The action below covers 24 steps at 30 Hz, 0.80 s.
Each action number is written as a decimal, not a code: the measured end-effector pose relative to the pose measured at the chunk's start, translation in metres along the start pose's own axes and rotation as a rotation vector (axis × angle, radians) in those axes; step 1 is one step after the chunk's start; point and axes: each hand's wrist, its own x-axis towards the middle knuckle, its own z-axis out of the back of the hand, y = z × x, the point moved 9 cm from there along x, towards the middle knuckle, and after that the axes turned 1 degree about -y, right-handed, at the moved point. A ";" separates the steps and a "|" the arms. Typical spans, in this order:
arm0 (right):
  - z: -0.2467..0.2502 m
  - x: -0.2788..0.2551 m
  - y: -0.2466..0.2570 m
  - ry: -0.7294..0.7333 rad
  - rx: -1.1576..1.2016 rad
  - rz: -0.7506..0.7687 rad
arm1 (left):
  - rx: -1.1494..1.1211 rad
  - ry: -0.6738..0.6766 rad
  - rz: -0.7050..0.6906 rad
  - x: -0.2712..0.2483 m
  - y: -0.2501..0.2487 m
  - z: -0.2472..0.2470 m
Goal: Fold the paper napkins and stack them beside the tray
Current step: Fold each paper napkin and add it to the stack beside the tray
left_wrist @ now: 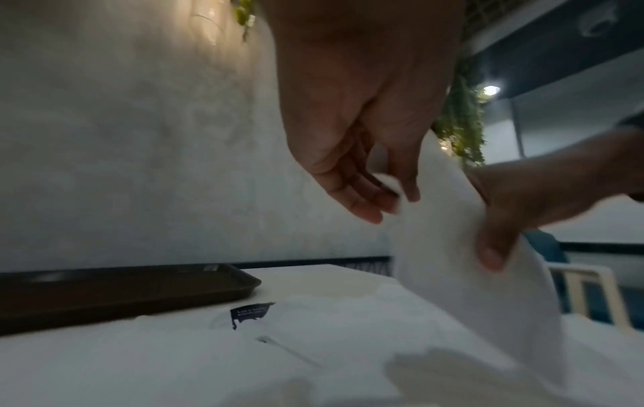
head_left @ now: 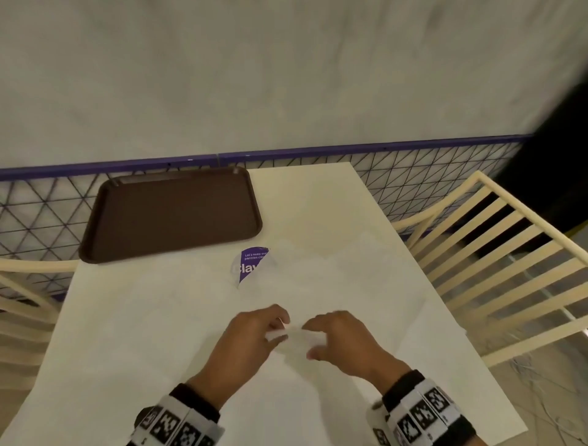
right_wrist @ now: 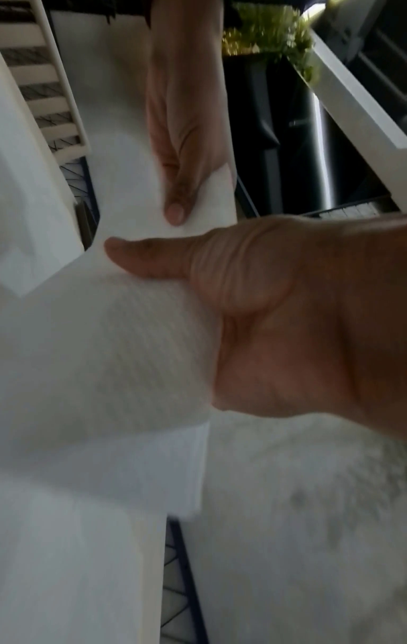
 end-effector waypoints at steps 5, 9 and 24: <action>0.018 0.019 -0.061 0.072 0.332 -0.169 | -0.244 -0.198 0.261 0.028 0.026 0.026; 0.055 0.041 -0.119 0.035 0.562 -0.296 | -0.361 -0.256 0.432 0.064 0.053 0.022; 0.141 0.221 -0.259 -0.305 0.873 -0.563 | -0.131 -0.322 0.443 0.298 0.095 0.009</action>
